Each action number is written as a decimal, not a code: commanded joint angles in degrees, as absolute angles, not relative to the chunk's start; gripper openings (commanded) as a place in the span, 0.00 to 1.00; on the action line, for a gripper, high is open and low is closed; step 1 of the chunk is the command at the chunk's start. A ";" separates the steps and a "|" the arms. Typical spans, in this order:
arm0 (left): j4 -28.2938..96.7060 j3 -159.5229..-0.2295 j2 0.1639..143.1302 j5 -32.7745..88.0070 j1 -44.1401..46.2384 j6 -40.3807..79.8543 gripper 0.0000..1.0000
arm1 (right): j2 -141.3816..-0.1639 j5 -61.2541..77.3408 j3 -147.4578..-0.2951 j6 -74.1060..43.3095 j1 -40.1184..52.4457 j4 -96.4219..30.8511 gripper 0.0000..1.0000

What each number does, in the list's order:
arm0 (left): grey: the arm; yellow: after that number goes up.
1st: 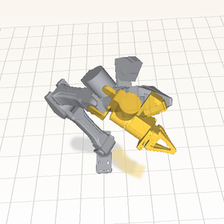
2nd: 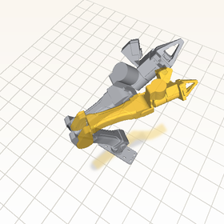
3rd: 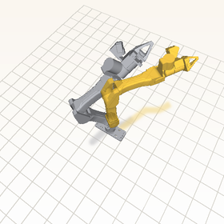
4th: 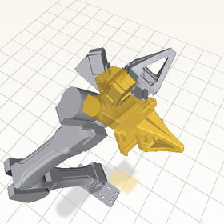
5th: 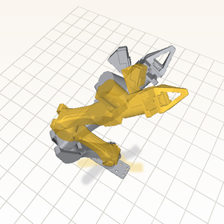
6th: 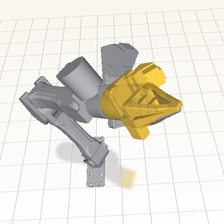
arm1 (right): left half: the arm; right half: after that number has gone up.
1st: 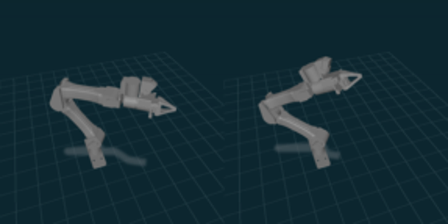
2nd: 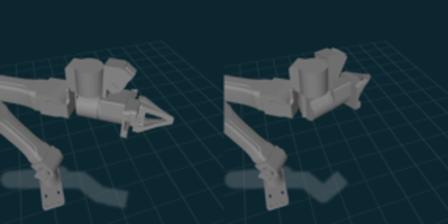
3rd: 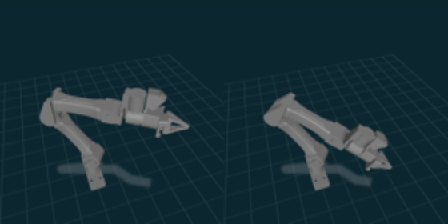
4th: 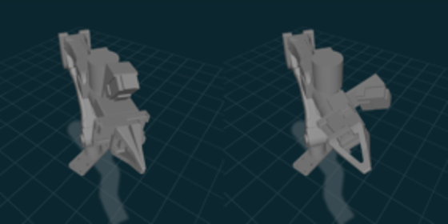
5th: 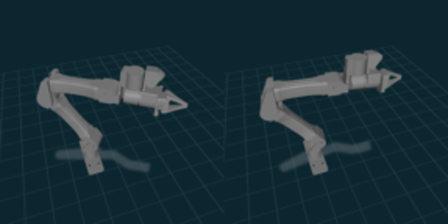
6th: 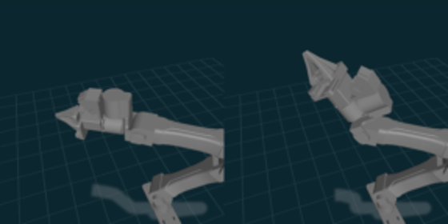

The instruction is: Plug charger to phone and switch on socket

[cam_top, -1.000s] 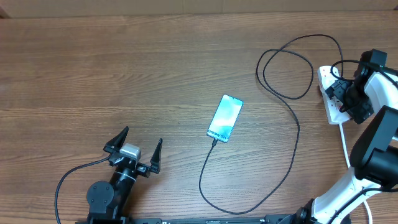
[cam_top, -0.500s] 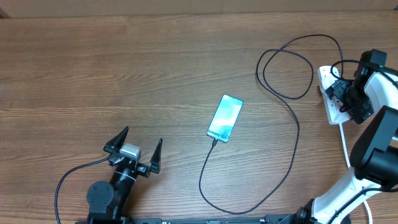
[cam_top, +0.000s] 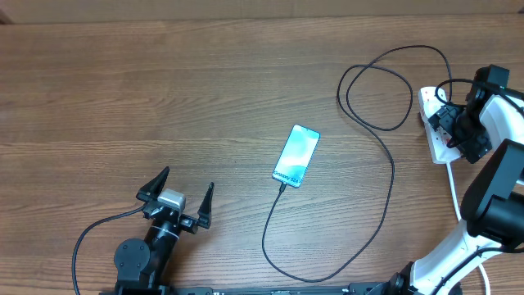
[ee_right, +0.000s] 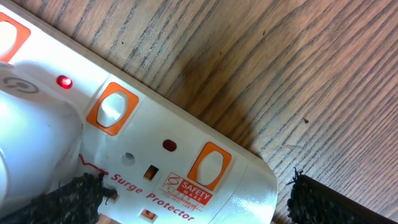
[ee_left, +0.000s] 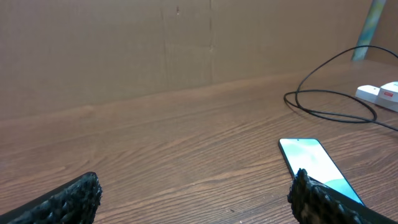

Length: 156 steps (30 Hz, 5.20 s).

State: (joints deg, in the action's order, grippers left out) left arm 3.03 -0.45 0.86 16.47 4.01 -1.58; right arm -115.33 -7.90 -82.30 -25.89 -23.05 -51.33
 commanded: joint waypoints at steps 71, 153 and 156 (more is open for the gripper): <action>2.96 -0.27 0.25 16.12 3.77 -0.84 1.00 | -78.48 -4.89 -47.88 -26.50 -18.00 -44.36 1.00; 2.96 -0.27 0.25 16.12 3.77 -0.84 1.00 | -71.22 12.93 -29.63 -4.32 0.95 4.34 1.00; 2.96 -0.27 0.25 16.12 3.77 -0.84 1.00 | -69.08 12.73 -26.55 -4.16 0.95 5.52 1.00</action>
